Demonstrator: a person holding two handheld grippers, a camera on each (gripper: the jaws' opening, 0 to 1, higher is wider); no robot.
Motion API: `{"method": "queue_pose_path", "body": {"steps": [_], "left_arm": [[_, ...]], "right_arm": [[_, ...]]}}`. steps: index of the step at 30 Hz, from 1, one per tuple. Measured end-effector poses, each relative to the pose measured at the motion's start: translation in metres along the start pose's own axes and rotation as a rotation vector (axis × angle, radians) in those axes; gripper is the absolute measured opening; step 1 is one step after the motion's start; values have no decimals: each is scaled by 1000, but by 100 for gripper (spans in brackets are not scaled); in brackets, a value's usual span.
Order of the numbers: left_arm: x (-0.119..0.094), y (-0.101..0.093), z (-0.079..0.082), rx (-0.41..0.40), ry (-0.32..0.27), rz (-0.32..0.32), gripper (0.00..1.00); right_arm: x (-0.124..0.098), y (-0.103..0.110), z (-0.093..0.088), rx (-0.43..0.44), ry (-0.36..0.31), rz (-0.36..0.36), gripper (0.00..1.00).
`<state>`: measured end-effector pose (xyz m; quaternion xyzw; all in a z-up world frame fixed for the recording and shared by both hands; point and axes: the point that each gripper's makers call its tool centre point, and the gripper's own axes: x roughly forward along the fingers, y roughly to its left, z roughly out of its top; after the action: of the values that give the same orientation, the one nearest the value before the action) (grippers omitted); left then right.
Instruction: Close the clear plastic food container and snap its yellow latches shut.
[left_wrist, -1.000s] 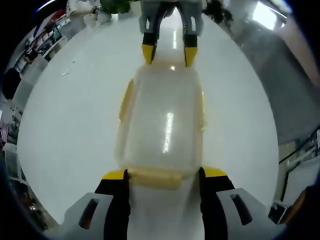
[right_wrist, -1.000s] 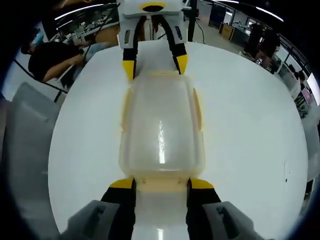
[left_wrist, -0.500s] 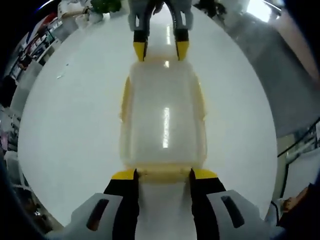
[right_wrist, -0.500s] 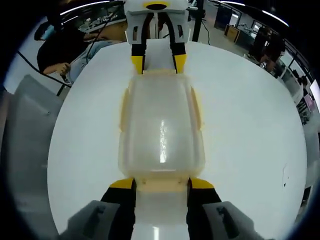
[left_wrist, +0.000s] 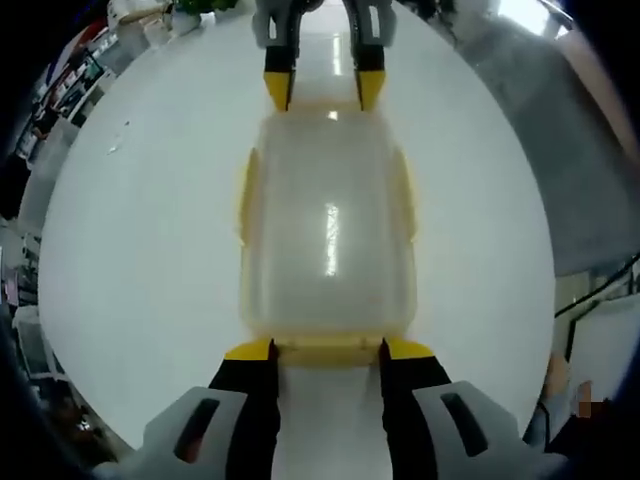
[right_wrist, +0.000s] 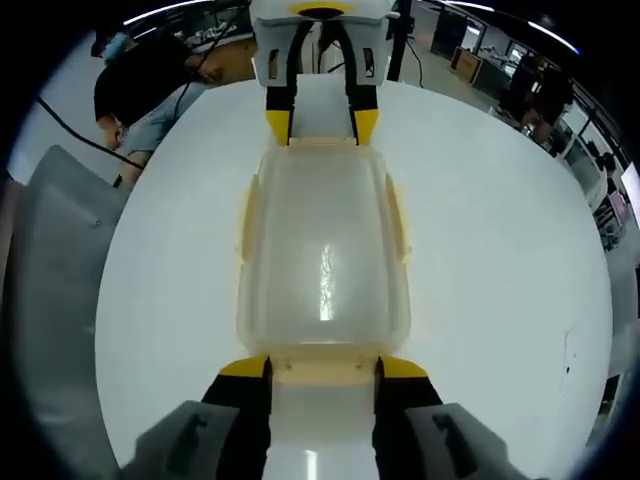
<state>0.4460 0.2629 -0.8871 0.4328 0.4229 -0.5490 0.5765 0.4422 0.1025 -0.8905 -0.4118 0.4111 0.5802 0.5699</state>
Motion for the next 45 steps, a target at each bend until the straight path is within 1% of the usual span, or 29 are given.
{"method": "queue_pose_path", "body": {"steps": [2, 4, 7, 9, 10, 15, 19, 23, 28, 31, 34, 38, 45], "left_arm": [[0, -1, 2, 6, -4, 0, 36], [-2, -3, 3, 11, 6, -9, 36], [-11, -4, 7, 4, 3, -7, 36], [-18, -12, 10, -37, -10, -53, 36], [-21, -11, 12, -24, -10, -47, 36], [-29, -15, 16, -22, 11, -32, 37], [-38, -14, 23, -13, -2, -14, 36], [-47, -17, 31, -26, -8, -11, 36], [-52, -18, 36, -44, -10, -12, 36], [-54, -16, 40, -49, -2, -4, 36], [-55, -14, 45, -35, 1, 3, 36], [-59, -14, 55, -45, -14, 5, 36], [-60, -14, 69, -63, -22, 17, 36]], "right_arm": [[-2, 3, -2, 7, 10, 11, 37], [-6, 8, -2, 25, -9, 30, 37], [-17, 8, 0, 8, -14, 15, 37], [-21, 12, 0, 3, -16, 27, 37], [-23, 14, 0, 8, -17, 38, 37], [-37, 16, 3, -5, -30, 23, 37], [-49, 17, 1, -3, -26, 20, 37], [-56, 18, -1, -12, -21, 22, 37], [-67, 17, -1, -23, -26, 37, 37], [-73, 14, -1, -36, -21, 28, 37], [-78, 10, -5, -48, -14, 20, 37], [-82, 9, -13, -47, -8, 20, 37], [-88, 8, -26, -56, 1, 20, 37]]}}
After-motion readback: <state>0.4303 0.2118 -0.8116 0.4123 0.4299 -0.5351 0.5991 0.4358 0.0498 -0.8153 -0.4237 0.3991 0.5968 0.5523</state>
